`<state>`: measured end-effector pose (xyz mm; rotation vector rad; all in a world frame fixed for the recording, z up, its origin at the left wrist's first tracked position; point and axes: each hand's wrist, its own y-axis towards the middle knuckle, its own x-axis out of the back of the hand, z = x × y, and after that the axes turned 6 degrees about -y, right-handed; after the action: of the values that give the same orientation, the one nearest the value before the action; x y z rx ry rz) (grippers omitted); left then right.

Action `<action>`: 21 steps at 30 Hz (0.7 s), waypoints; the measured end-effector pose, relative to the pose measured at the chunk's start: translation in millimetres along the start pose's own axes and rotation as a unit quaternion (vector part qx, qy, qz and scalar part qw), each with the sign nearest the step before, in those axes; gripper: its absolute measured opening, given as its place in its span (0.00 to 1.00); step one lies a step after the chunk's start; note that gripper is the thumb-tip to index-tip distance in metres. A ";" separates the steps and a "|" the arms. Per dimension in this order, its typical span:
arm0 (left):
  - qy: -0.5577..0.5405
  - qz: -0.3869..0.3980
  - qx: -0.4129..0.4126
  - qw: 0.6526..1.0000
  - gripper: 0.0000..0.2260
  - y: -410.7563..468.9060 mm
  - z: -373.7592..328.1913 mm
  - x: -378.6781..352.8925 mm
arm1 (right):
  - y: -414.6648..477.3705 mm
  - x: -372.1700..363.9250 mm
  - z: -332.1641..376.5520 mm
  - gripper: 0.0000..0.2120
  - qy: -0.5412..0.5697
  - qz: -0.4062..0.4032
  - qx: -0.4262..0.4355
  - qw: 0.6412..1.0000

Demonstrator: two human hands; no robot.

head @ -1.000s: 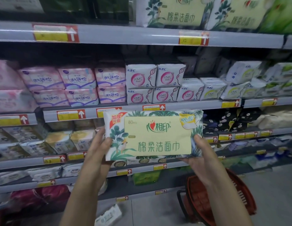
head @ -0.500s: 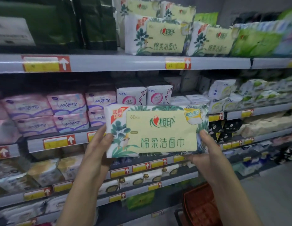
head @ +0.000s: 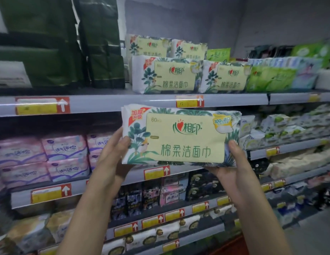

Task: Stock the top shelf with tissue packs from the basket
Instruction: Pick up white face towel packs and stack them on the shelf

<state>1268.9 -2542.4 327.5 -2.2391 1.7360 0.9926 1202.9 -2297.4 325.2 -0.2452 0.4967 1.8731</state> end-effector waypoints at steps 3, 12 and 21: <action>-0.011 0.028 -0.017 0.999 0.47 13.4 -6.6 -12.9 | 17.0 -0.2 8.5 0.48 0.002 0.014 0.020 1.000; -0.003 0.006 -0.128 0.992 0.37 54.7 -9.2 -41.6 | 73.8 -8.6 34.8 0.49 0.021 0.041 0.078 0.996; -0.006 0.005 -0.177 0.984 0.27 93.7 -29.8 -67.7 | 118.8 -17.8 61.1 0.53 -0.067 0.095 0.125 0.985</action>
<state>1188.5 -2532.3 415.2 -2.4194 1.6781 1.4096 1102.6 -2318.7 412.6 0.0997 0.6746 1.9730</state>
